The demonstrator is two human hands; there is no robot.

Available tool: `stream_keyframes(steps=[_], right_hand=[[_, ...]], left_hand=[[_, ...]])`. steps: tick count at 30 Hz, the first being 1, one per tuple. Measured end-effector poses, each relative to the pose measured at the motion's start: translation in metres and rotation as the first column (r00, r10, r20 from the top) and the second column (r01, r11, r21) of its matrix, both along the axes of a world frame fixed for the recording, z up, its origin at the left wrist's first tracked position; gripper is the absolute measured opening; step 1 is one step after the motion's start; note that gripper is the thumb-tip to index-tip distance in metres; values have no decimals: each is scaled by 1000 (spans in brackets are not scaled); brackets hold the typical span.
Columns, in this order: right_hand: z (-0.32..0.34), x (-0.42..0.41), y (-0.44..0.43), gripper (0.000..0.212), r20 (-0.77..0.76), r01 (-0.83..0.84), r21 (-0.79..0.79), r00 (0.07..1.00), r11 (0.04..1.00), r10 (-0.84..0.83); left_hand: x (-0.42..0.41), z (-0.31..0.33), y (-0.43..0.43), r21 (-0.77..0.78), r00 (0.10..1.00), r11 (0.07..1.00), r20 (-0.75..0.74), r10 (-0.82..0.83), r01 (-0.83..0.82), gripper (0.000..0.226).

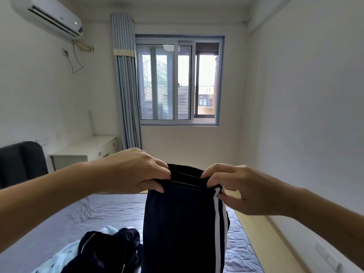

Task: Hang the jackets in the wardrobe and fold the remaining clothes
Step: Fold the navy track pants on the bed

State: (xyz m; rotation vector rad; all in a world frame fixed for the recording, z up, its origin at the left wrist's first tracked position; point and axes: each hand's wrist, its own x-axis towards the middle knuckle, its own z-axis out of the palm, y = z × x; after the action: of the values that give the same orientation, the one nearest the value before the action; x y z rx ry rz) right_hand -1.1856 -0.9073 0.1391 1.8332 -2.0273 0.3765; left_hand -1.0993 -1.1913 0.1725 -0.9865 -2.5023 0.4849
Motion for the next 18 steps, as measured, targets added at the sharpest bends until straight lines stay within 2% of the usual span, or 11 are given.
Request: stream_keyframes(steps=[7, 11, 15, 18], right_hand=[[2, -1, -1, 49, 11, -74, 22, 997, 997, 74], [4, -5, -2, 47, 31, -102, 18, 994, 995, 101], [5, -5, -1, 43, 145, -113, -12, 983, 994, 113], [7, -6, -2, 34, 92, -86, 36, 992, 996, 83]], left_hand=[[4, 4, -1, 13, 1000, 1000, 6, 5, -5, 23], [7, 8, -1, 0, 1000, 1000, -14, -3, 3, 21], [9, 14, 0, -8, 999, 1000, -37, -3, 3, 19], [11, 17, 2, -8, 999, 1000, -38, 5, -6, 19]])
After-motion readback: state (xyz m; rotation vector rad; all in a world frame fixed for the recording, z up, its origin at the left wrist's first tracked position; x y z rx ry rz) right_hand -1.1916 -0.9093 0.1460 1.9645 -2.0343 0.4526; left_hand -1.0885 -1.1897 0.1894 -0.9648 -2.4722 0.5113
